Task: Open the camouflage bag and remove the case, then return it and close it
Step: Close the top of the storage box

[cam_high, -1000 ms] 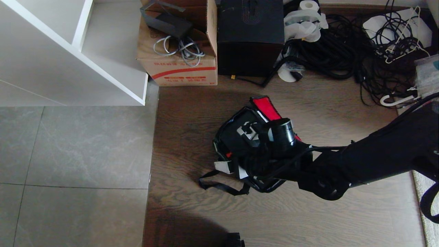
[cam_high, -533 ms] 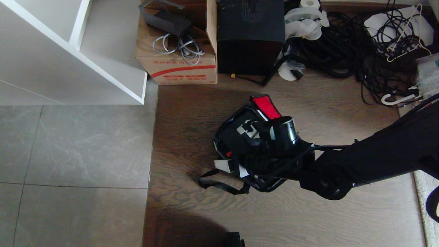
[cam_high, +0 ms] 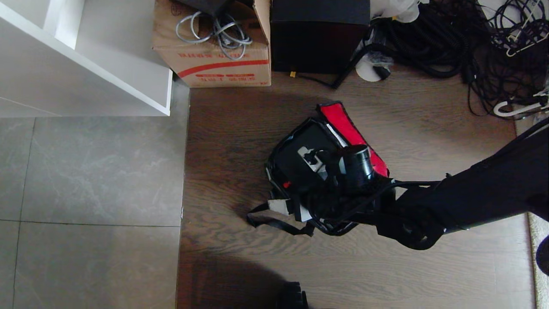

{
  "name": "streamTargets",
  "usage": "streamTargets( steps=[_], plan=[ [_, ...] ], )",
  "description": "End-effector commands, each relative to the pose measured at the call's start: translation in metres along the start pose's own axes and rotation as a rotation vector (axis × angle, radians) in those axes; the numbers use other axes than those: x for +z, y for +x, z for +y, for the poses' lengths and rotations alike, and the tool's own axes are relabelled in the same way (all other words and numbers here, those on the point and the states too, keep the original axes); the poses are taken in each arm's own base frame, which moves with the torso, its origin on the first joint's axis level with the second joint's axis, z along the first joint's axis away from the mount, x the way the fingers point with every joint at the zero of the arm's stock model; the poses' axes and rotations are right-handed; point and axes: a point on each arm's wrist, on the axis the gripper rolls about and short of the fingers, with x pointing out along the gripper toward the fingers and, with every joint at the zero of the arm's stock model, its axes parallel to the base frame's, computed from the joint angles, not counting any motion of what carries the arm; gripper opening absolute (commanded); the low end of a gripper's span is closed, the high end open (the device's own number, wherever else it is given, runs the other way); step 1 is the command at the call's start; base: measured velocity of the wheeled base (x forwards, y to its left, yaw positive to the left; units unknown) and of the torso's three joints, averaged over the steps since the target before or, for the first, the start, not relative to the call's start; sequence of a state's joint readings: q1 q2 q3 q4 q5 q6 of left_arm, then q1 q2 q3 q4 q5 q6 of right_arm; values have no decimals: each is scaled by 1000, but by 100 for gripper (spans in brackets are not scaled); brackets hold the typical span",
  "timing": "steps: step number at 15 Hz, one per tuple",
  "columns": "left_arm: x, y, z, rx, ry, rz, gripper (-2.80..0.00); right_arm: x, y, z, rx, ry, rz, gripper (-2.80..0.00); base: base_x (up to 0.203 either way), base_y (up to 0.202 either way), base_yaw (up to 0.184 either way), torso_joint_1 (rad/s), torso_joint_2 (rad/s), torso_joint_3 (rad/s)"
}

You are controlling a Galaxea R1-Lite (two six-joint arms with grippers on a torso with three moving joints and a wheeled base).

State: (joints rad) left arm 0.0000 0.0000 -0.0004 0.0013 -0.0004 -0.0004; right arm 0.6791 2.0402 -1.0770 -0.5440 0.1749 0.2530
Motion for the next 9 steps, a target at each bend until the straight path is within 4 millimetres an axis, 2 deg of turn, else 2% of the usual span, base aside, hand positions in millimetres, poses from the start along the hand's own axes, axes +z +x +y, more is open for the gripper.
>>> streamTargets(
  steps=[1,4,9],
  plan=[
    [0,0,0,0,-1,2,-280,4,-3,2,9,-1,-15,0,0,0,0,2,11,-212],
    [0,0,0,0,0,1,-280,6,-3,3,14,-2,-21,0,0,0,0,3,6,-83],
    [0,0,0,0,0,1,-280,4,-4,2,6,2,-11,0,0,0,0,0,0,0]
  ],
)
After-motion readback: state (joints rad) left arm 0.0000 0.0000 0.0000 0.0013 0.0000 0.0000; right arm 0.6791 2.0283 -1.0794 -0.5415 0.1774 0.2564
